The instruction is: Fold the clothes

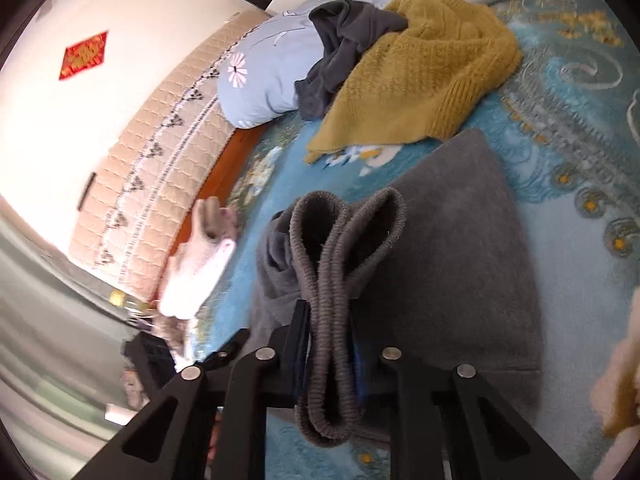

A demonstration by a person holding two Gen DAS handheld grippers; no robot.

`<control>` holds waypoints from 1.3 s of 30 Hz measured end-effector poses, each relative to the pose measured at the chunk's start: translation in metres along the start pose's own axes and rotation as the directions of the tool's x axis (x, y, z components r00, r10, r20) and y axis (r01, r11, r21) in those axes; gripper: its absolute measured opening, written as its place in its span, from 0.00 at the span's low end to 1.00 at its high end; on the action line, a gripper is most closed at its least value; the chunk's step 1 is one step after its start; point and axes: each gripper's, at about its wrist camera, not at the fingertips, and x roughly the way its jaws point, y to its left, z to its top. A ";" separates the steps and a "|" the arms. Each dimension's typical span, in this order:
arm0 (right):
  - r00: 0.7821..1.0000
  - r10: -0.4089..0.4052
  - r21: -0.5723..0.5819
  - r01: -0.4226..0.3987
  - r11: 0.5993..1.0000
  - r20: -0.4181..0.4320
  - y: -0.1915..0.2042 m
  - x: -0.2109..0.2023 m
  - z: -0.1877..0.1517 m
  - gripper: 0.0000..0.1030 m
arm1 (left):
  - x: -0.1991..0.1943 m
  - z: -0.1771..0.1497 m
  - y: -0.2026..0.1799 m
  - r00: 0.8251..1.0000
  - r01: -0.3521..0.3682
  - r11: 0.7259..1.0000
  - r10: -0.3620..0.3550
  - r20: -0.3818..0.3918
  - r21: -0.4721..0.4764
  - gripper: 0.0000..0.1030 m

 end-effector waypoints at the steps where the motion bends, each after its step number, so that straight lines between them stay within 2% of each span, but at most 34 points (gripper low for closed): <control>1: 1.000 0.016 0.013 -0.016 1.000 0.008 -0.001 -0.002 0.001 0.17 | -0.001 -0.001 -0.001 1.000 0.020 1.000 -0.020 -0.003 0.000 0.61; 3: 0.997 0.062 0.040 -0.064 0.997 0.047 -0.003 -0.013 0.004 0.16 | -0.004 -0.002 -0.006 0.997 0.080 0.997 -0.080 -0.003 0.016 0.61; 6: 0.976 0.149 0.005 -0.152 0.988 0.157 0.001 -0.043 0.015 0.16 | -0.013 -0.007 -0.024 0.985 0.169 0.981 -0.171 0.013 0.098 0.61; 9: 0.977 0.105 0.008 -0.109 0.994 0.183 -0.008 -0.054 0.019 0.16 | -0.009 -0.013 -0.037 0.989 0.150 0.974 -0.150 -0.012 0.170 0.61; 11: 0.991 0.016 0.072 -0.026 0.997 0.134 -0.026 -0.043 0.017 0.16 | -0.004 -0.016 -0.042 0.991 0.131 0.972 -0.126 -0.039 0.197 0.61; 13: 0.996 -0.051 0.139 0.040 0.990 0.079 -0.041 -0.032 0.014 0.16 | 0.001 -0.017 -0.038 0.989 0.139 0.975 -0.129 -0.067 0.172 0.61; 16: 0.995 -0.065 0.177 0.052 0.983 0.069 -0.049 -0.033 0.013 0.16 | 0.000 -0.017 -0.035 0.985 0.162 0.976 -0.152 -0.079 0.147 0.61; 20: 0.989 -0.091 0.075 0.083 0.994 0.119 -0.031 -0.045 0.016 0.16 | -0.011 -0.015 -0.034 0.980 0.199 0.970 -0.194 -0.049 0.138 0.61; 25: 0.980 -0.176 0.127 0.164 0.978 0.094 -0.044 -0.044 0.016 0.16 | -0.026 -0.006 -0.033 0.973 0.230 0.965 -0.231 0.000 0.124 0.61; 29: 0.975 -0.215 0.155 0.205 0.967 0.053 -0.053 -0.036 0.017 0.17 | -0.035 0.009 -0.061 0.963 0.261 0.950 -0.269 0.025 0.172 0.61; 32: 0.975 -0.214 0.164 0.202 0.966 0.057 -0.055 -0.037 0.018 0.21 | -0.028 0.012 -0.093 0.968 0.243 0.930 -0.249 -0.016 0.276 0.61; 35: 0.975 -0.209 0.173 0.195 0.965 0.071 -0.058 -0.043 0.020 0.23 | -0.009 0.007 -0.099 0.982 0.189 0.932 -0.182 -0.052 0.308 0.61; 37: 0.966 -0.237 0.174 0.217 0.961 0.104 -0.056 -0.054 0.021 0.23 | -0.005 0.002 -0.090 0.982 0.190 0.936 -0.180 -0.060 0.296 0.61; 38: 0.955 -0.265 0.170 0.242 0.955 0.131 -0.053 -0.060 0.022 0.23 | -0.004 0.001 -0.085 0.980 0.197 0.938 -0.186 -0.065 0.286 0.61; 39: 0.936 -0.308 0.168 0.281 0.945 0.170 -0.050 -0.068 0.022 0.23 | -0.003 0.000 -0.080 0.979 0.205 0.940 -0.193 -0.070 0.274 0.61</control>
